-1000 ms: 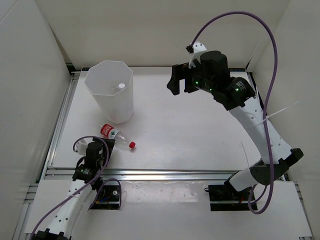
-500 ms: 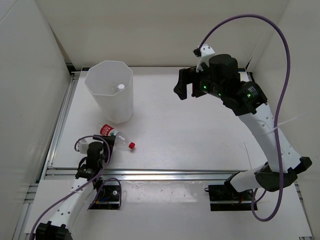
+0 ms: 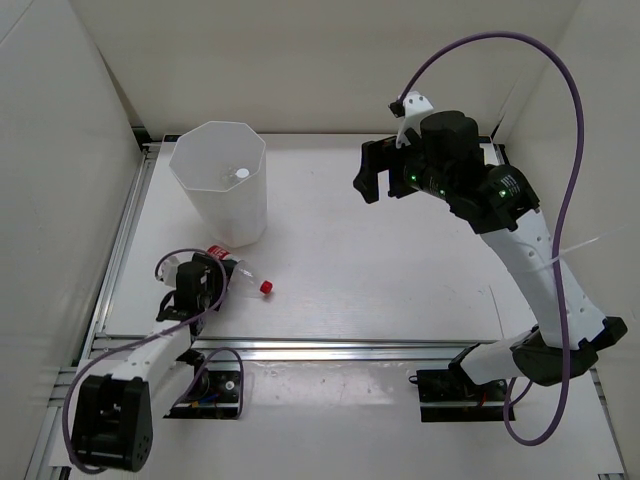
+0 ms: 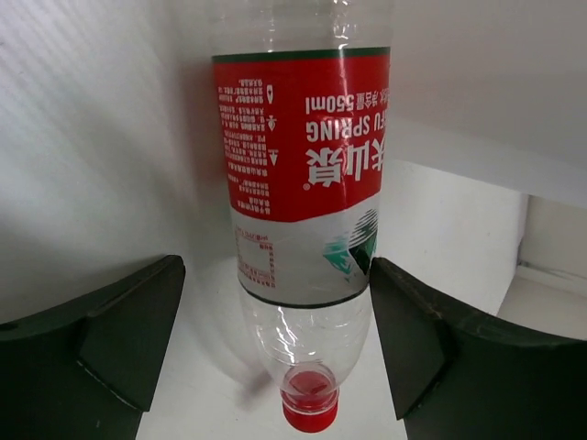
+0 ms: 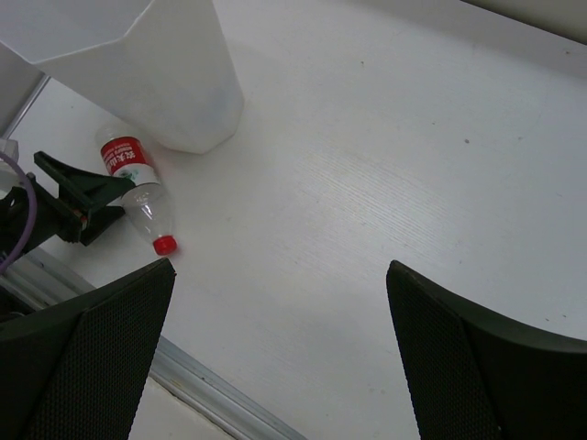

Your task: Put the plastic bottles in the bin

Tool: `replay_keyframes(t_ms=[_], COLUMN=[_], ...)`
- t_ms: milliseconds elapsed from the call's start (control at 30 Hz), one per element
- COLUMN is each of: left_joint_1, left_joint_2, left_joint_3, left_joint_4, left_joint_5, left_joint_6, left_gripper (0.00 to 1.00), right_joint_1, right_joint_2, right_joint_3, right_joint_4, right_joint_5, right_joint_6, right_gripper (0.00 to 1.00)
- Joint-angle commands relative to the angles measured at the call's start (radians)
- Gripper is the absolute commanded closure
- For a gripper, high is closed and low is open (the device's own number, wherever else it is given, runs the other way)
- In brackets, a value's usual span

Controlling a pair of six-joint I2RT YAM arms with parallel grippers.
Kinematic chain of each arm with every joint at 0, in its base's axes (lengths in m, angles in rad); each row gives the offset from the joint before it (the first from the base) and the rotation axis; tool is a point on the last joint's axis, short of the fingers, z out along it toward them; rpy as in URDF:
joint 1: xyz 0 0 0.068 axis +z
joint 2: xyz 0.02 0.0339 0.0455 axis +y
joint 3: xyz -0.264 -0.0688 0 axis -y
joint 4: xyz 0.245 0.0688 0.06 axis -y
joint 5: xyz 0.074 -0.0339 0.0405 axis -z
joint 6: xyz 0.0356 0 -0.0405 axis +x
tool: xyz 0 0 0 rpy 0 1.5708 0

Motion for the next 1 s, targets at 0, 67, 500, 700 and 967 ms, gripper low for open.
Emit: replay_keyframes(t_ms=[0,67,500,700,967], left_joint_1=[0.036,0.056,0.099,0.099,0.099], left_joint_2=[0.112,0.183,-0.120,-0.473,-0.123], left_joint_3=[0.055,0.099,0.085,0.463,1.214], left_joint_4=[-0.026,-0.026,-0.295,-0.912,-0.880], left_joint_5=[0.076,0.114,0.200,0.012,-0.145], left_joint_6=[0.102,0.139,0.174,0.117,0.516], left_gripper=[0.08,0.15,0.55,0.52,0.52], right_joint_1=[-0.002,-0.002,-0.002,-0.002,-0.002], right_joint_2=[-0.016,-0.016,-0.007,0.013,0.047], right_joint_3=[0.020,0.020,-0.007,-0.027,-0.047], right_joint_4=[0.001,0.001,0.019,0.048,0.076], right_joint_5=[-0.001,-0.001,0.008,0.008,-0.033], right_joint_6=[-0.017,-0.017,-0.026,-0.026,-0.008], right_gripper=[0.00,0.00,0.00,0.00,0.00])
